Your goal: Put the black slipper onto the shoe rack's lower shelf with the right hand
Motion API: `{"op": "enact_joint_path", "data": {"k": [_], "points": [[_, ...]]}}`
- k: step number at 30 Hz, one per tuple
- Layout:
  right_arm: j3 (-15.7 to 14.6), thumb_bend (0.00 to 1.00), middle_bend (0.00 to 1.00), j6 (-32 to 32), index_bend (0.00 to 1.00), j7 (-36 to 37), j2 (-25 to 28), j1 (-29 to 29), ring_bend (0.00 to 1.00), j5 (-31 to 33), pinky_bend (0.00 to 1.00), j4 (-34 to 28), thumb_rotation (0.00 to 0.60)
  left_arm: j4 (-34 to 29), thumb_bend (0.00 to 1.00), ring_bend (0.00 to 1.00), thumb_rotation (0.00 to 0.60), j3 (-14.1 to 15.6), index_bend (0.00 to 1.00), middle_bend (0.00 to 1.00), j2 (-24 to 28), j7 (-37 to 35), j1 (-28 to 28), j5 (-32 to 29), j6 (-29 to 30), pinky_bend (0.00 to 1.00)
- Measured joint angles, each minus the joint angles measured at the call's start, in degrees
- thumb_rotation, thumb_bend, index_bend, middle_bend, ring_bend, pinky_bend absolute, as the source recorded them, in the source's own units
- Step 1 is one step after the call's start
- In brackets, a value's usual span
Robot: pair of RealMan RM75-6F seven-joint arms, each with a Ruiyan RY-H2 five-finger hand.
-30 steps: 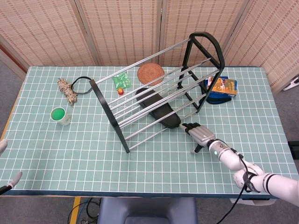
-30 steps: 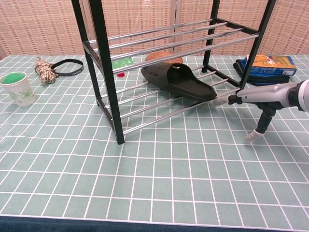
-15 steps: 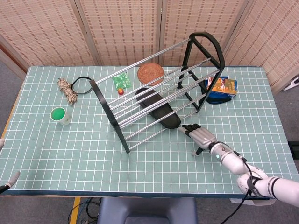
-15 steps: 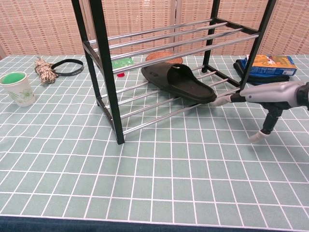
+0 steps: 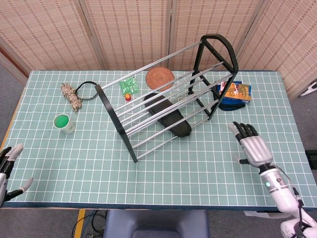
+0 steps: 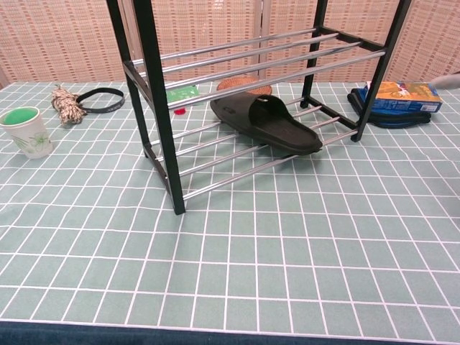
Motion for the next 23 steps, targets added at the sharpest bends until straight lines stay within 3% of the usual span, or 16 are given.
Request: {"op": "enact_joint_path", "data": {"k": [7,10,13,23], "points": [[1.7,0.18,0.0,22.2,0.0,-3.0,-3.5,-13.8,0.0,1.0,0.04,6.6,0.6,-0.6,0.26,0.1,0.6,-0.5,0.09,0.13,-1.4,4.5,-4.9,-3.8,-10.3,0.31],[3.5,0.18,0.0,28.0,0.0,-2.9,-5.2,-18.8,0.0,1.5,0.04,10.0,0.6,-0.4,0.26,0.1,0.6,-0.5,0.09,0.13,-2.3,5.9,-6.7,-4.1,-12.5,0.31],[5.1,0.18,0.0,29.8,0.0,-2.2,-5.9,-21.2,0.0,1.6,0.04,11.0,0.6,0.4,0.26,0.1,0.6,-0.4,0.09,0.13,-3.0,6.1,-7.6,-3.9,-13.6,0.31],[6.1,0.18,0.0,28.2,0.0,-1.1,-5.5,-22.8,0.0,-0.2,0.04,9.5,0.6,2.2,0.26,0.1,0.6,0.0,0.09,0.13,-4.5,7.5,-10.4,-5.2,-18.0,0.31]]}}
